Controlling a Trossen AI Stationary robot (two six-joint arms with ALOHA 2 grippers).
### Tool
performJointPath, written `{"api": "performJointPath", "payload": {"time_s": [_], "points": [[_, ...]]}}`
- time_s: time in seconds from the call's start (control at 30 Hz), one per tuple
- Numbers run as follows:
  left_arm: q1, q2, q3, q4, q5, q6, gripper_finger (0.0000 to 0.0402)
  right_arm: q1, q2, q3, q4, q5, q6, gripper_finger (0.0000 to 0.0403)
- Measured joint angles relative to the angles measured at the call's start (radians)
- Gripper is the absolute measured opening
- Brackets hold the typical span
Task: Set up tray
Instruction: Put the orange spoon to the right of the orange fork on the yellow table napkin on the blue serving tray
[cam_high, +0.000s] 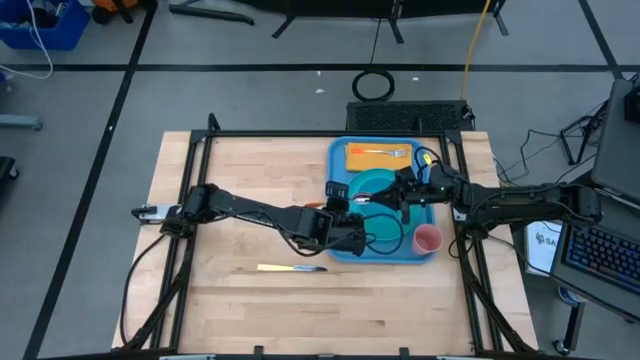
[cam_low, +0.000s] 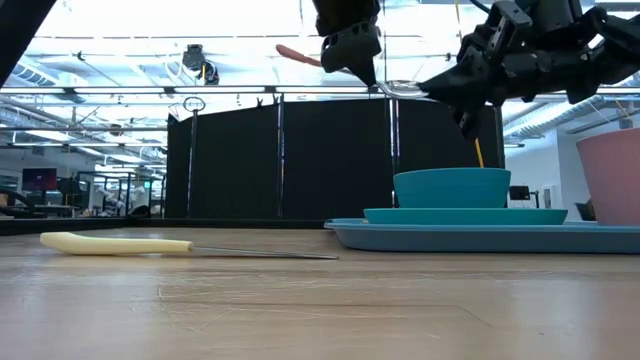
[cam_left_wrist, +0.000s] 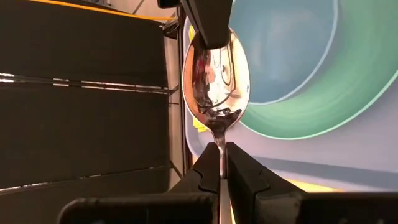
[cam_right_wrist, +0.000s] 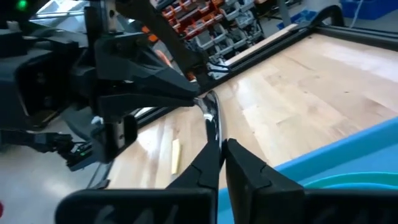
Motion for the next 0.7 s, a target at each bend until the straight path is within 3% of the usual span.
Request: {"api": "performJointPath", "payload": {"time_s": [0.13, 0.47, 0.7], "points": [[0.006, 0.0, 0.0, 0.002, 0.006, -0.036, 0.0016, 0.0, 0.0, 0.0, -0.007, 0.027, -0.012, 0.0002], [0.044, 0.001, 0.0, 0.002, 0.012, -0.171, 0.0108, 0.001, -0.001, 0.002, 0.002, 0.052, -0.015, 0.0], [0.046, 0.001, 0.0, -0.004, -0.003, -0.178, 0.0122, 0.0, -0.001, 0.002, -0.013, 0.109, -0.016, 0.0]]}}
